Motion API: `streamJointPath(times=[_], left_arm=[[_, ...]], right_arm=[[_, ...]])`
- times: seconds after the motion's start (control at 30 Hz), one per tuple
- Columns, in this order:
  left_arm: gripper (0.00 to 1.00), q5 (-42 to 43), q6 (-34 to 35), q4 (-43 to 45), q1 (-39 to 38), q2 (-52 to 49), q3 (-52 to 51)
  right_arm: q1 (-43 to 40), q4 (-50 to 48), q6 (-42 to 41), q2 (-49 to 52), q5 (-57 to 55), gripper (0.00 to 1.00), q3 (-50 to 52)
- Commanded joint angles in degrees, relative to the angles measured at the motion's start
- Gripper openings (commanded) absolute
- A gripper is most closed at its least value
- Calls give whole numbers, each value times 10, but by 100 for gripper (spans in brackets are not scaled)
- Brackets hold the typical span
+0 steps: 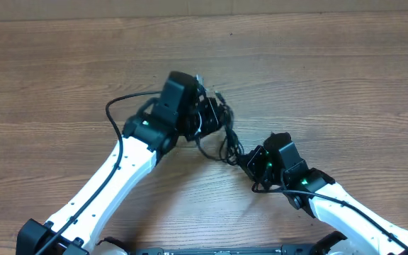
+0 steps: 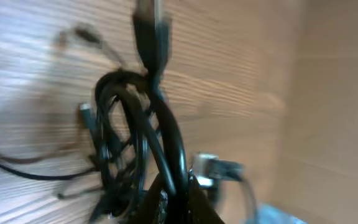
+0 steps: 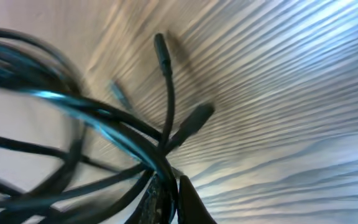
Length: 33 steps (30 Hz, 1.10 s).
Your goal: Untangle cables
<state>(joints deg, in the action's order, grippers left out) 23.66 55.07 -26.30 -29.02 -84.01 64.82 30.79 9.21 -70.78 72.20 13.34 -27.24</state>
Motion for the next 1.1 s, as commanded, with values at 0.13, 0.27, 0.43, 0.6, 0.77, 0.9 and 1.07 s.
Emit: streamJointPath(times=[0.13,0.27,0.43,0.6,0.77,0.9,1.07], left_arm=[[4,176,87,104,108,6,10],[4,196,106,133,161,6,10],[4,248,106,136,235,5,10],[4,196,118,39,252,4,10],[4,193,181,-17,244,4,10],[4,194,333,-63,223,4,10],[4,194,410,-97,177,4,10]], right_arm=[[-2,46,51,8,-57,4,-2],[-10,47,78,7,-56,4,-2],[-35,35,154,-8,-15,4,-2],[-60,-7,404,-81,155,4,-3],[-62,-24,415,-158,202,16,-3],[-60,-32,363,-162,209,34,-3],[-60,-73,426,-162,209,48,-2]])
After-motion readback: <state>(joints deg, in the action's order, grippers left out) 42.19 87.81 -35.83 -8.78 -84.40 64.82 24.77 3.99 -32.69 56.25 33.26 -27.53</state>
